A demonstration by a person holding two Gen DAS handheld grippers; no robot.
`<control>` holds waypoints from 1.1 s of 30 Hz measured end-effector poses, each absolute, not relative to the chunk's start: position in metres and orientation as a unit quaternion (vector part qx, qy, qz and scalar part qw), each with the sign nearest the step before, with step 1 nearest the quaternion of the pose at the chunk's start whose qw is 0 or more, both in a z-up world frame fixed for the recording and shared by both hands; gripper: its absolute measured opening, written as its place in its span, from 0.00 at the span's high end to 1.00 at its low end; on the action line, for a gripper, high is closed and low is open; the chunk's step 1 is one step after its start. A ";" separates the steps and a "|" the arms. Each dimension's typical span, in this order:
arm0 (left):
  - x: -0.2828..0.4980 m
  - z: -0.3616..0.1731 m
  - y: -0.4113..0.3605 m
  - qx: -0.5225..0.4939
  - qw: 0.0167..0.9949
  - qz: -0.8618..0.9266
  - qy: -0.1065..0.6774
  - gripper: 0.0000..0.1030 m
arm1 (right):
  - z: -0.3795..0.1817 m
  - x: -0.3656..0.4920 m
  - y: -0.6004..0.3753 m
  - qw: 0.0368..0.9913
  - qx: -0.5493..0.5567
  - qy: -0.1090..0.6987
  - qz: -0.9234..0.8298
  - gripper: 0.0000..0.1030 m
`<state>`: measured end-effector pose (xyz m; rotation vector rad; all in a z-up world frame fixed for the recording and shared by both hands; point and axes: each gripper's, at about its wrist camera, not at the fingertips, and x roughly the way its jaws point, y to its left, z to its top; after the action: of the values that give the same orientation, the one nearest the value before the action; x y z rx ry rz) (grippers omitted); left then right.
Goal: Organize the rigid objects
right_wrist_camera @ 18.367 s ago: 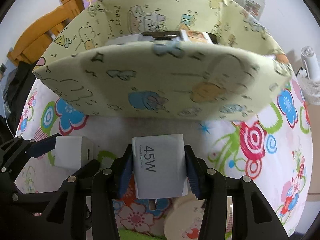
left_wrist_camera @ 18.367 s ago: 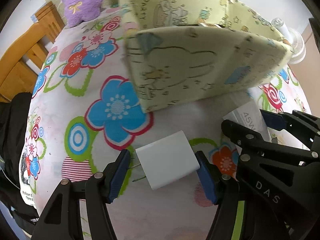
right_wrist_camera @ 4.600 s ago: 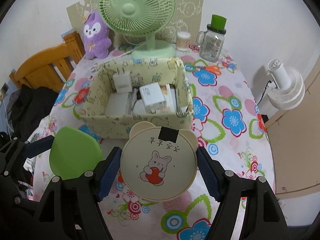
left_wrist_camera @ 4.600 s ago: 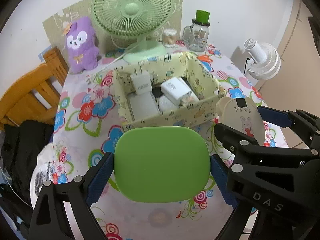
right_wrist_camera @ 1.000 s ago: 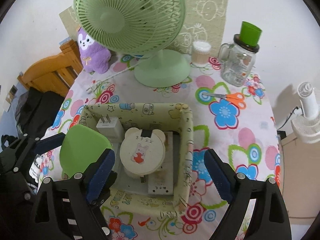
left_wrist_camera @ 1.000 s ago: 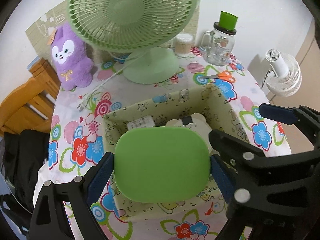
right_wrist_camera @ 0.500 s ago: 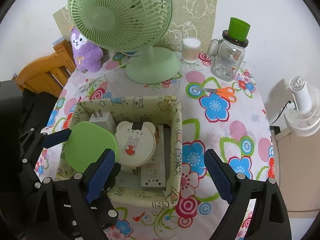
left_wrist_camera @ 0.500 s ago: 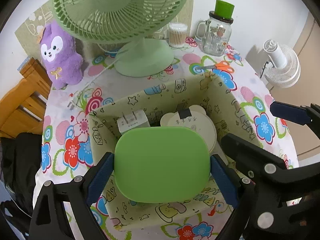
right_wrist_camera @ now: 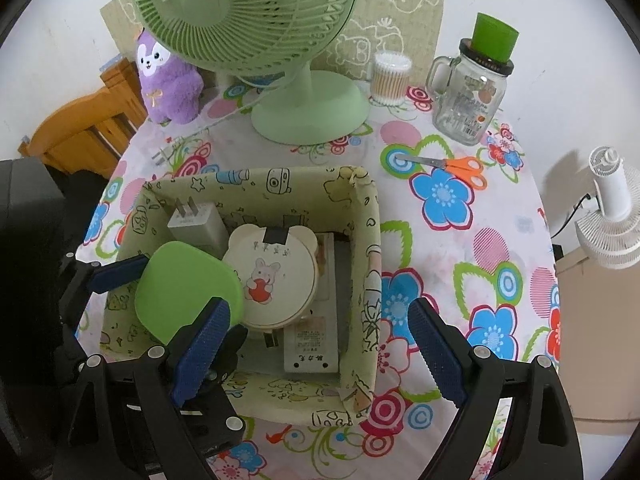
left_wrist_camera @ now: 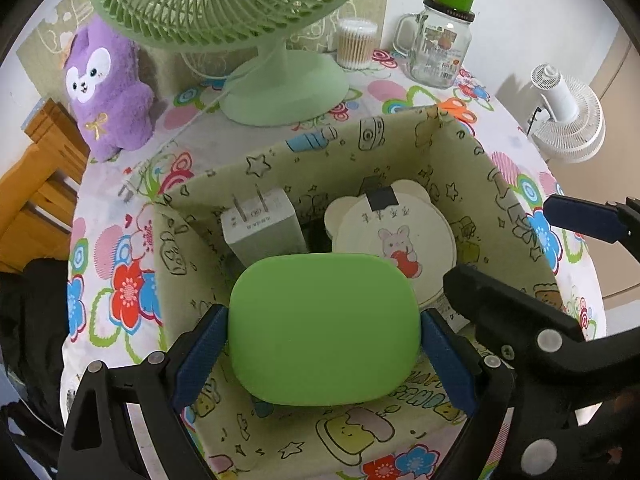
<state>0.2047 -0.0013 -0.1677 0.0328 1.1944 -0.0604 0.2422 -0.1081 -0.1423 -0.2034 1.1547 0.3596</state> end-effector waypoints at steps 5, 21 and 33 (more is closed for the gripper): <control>0.203 -0.170 -0.006 0.026 0.825 -0.034 0.563 0.07 | -0.148 0.245 -0.108 0.814 -0.099 0.548 0.165 0.10; 0.198 -0.152 0.002 0.012 0.828 -0.032 0.560 0.00 | -0.150 0.248 -0.107 0.811 -0.090 0.554 0.163 0.10; 0.185 -0.134 0.012 0.007 0.835 -0.003 0.551 0.00 | -0.133 0.236 -0.105 0.822 -0.090 0.541 0.153 0.10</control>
<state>0.1854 0.0121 -0.1336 0.0143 1.1665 -0.0065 0.2360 -0.1053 -0.1326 -0.1911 1.1509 0.3260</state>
